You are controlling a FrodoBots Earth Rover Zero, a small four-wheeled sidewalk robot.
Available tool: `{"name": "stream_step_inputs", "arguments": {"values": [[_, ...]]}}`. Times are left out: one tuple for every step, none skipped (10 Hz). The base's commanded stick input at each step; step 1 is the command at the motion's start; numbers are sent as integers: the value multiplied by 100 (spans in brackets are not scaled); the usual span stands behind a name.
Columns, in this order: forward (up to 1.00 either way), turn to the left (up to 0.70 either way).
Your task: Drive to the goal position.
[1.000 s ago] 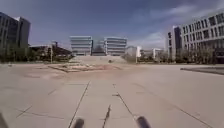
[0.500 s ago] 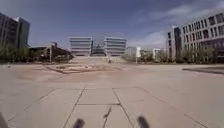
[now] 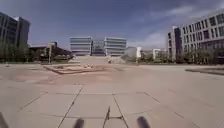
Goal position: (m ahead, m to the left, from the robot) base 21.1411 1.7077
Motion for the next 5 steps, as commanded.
{"name": "stream_step_inputs", "arguments": {"values": [[70, 0], [70, 0], [70, 0], [70, 0], [70, 0]]}}
